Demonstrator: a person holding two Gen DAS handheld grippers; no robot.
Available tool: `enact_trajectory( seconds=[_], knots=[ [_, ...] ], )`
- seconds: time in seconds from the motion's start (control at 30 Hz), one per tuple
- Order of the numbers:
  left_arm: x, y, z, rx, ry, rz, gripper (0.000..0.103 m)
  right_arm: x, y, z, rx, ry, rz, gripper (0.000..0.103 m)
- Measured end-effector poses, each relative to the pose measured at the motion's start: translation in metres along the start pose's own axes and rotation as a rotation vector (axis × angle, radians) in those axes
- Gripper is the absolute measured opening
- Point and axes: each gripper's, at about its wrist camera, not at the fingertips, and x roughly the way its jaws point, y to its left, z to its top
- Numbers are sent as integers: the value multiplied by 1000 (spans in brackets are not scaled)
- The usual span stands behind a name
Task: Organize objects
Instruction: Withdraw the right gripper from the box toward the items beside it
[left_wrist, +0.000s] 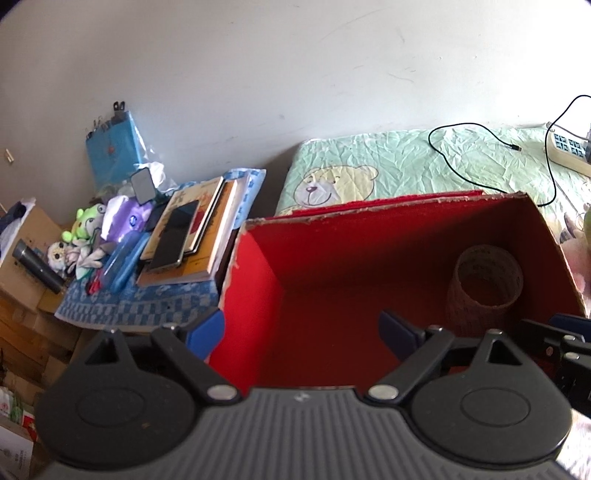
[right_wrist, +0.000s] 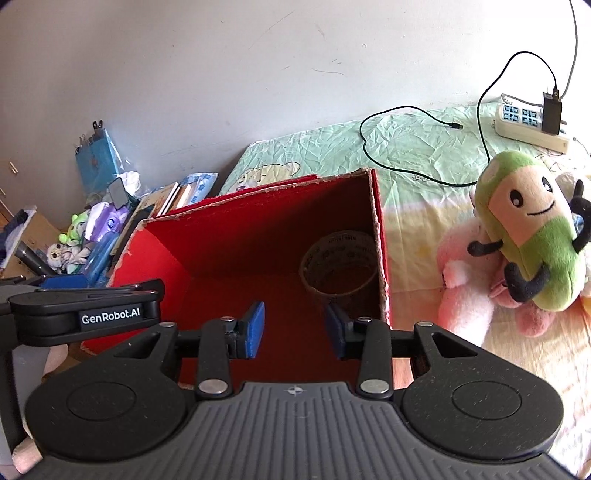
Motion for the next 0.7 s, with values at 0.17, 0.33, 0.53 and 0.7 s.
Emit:
enact_trajectory(
  seconds=[0.17, 0.33, 0.53, 0.7],
  knots=[
    [-15, 0, -5, -9, -2, 13, 92, -10, -2, -3, -9, -6, 37, 40],
    [-29, -2, -10, -13, -5, 33, 92, -20, -5, -6, -16, -10, 69, 40],
    [-42, -2, -17, -29, -4, 54, 92, -30, -6, -9, -17, -15, 105, 40],
    [-51, -6, -23, -29, 1, 65, 92, -39, -8, -14, -28, -10, 133, 40]
  ],
)
